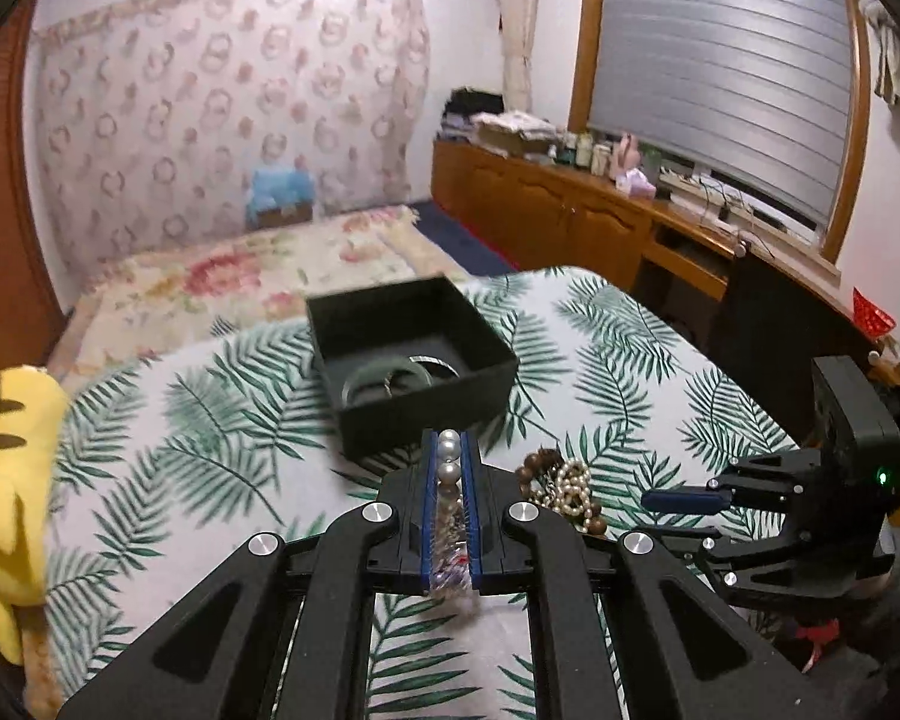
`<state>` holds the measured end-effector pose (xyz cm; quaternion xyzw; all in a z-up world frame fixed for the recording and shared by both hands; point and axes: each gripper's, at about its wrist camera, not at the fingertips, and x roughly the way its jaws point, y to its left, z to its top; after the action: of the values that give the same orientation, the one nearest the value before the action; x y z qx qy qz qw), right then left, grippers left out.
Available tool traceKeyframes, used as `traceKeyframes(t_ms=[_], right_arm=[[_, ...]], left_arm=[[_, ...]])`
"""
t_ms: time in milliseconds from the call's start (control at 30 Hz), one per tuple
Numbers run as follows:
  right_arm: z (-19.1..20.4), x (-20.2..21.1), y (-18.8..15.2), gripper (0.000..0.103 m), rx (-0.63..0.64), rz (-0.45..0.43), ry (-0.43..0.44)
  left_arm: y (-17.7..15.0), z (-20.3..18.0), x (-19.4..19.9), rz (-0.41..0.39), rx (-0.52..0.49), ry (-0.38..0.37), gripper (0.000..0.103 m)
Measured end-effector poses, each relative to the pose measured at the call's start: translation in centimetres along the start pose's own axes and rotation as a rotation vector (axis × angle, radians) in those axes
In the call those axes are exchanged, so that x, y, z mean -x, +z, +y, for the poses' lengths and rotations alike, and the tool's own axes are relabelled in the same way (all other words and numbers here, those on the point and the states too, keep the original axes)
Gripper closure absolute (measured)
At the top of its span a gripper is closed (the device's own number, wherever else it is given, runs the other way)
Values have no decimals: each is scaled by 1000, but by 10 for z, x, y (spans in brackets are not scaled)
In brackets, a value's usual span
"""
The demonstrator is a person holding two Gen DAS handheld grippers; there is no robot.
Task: Organize jewelry
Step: 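Lift the pearl necklace with the left gripper while right gripper grasps another pearl strand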
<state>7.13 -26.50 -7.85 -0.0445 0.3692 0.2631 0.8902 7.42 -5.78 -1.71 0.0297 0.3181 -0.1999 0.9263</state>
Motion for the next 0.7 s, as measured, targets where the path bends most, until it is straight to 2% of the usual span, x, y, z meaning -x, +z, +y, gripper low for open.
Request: traceKeyframes(t_ms=[267, 367, 700], right_arm=[[0, -19, 27, 76, 13, 11, 12], [2, -31, 33, 76, 31, 25, -11], [0, -45, 32, 76, 67, 68, -49]], left_arm=[[2, 3, 26, -72, 10, 1, 96], [5, 6, 34, -89, 14, 7, 96], [23, 12, 61, -166, 10, 25, 96]])
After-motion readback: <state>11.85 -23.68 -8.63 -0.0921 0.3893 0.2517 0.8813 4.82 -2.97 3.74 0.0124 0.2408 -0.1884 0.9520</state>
